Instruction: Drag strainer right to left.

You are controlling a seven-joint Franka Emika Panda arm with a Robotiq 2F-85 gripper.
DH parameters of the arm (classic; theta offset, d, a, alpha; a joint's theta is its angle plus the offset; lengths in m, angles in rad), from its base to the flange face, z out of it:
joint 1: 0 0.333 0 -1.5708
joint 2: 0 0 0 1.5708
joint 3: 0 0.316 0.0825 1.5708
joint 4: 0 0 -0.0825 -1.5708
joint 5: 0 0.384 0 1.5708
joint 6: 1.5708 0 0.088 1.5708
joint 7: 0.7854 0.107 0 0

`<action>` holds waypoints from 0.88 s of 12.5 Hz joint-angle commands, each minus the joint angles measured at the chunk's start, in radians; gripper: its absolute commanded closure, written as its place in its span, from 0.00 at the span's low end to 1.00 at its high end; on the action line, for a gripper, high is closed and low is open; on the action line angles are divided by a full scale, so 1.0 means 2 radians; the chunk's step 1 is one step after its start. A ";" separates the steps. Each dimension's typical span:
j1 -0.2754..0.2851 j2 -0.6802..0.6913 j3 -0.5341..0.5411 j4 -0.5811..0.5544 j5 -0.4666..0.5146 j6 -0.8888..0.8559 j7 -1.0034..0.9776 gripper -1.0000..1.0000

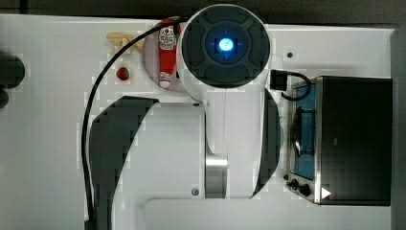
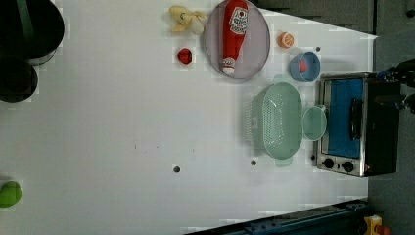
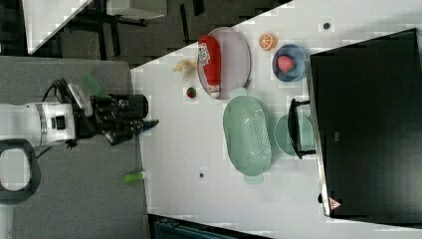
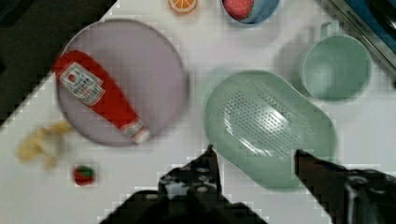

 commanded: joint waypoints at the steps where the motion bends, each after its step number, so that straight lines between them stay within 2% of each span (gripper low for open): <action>1: -0.016 -0.148 -0.012 -0.035 0.004 -0.099 0.079 0.20; 3: -0.016 -0.148 -0.012 -0.042 0.004 -0.099 0.079 0.00; 7: -0.016 -0.138 -0.011 -0.109 0.004 -0.071 0.098 0.00; 11: -0.016 -0.098 -0.010 -0.209 0.004 0.063 0.174 0.00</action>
